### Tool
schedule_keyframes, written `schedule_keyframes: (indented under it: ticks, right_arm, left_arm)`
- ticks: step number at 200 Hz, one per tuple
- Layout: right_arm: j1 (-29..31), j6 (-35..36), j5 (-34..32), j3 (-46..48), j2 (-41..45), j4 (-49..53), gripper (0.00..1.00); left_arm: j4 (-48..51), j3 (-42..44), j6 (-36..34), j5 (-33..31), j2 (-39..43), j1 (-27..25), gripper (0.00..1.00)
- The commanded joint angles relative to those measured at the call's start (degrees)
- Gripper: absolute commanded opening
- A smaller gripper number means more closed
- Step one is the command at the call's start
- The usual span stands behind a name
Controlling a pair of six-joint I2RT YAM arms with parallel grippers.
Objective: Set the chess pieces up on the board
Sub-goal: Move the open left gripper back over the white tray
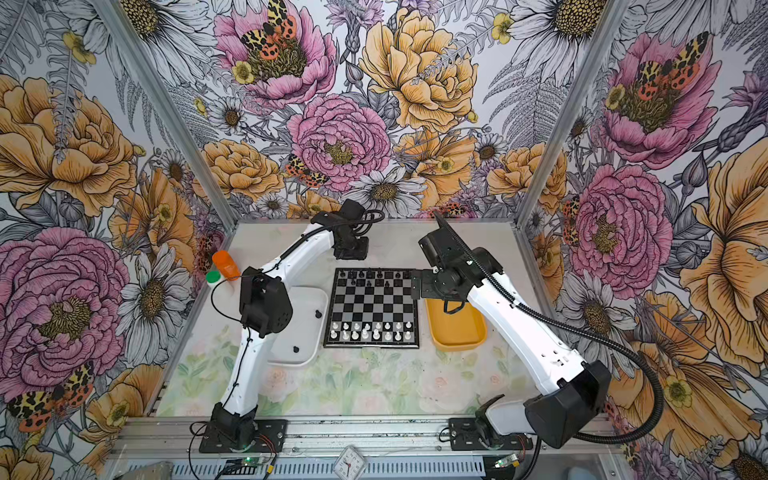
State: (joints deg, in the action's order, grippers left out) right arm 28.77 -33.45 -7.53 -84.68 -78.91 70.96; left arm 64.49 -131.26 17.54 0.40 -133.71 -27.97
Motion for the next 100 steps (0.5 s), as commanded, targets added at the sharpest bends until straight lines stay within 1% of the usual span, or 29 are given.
schedule_keyframes:
  ticks: [1,23,37,50,54,79,100]
  right_arm:
    - [-0.1,1.0,-0.2,-2.3,-1.5,-0.8,1.0]
    - [0.9,1.8,1.0,-3.0,-2.9,-1.9,1.0]
    - [1.8,2.1,1.8,-3.7,-4.0,-2.8,1.0]
    - [2.9,2.5,2.3,-4.3,-5.0,-3.6,1.0]
    - [3.2,2.7,2.5,-4.5,-5.3,-3.8,1.0]
    - [4.9,3.5,3.5,-5.9,-7.3,-4.5,1.0]
    - [6.1,4.1,4.5,-7.2,-8.7,-4.8,1.0]
  left_arm:
    - [0.4,3.1,0.5,-4.9,9.5,1.0,0.36]
    - [0.3,11.6,1.7,-8.0,17.3,1.5,0.37]
    - [-0.2,19.0,3.2,-9.0,23.0,2.3,0.38]
    - [-1.3,27.7,4.6,-9.8,28.6,2.9,0.38]
    - [-1.9,30.6,5.1,-10.0,31.8,3.1,0.38]
    - [-5.2,47.4,9.1,-8.0,43.0,4.8,0.39]
    - [-8.5,59.0,12.1,-6.3,49.7,5.0,0.39]
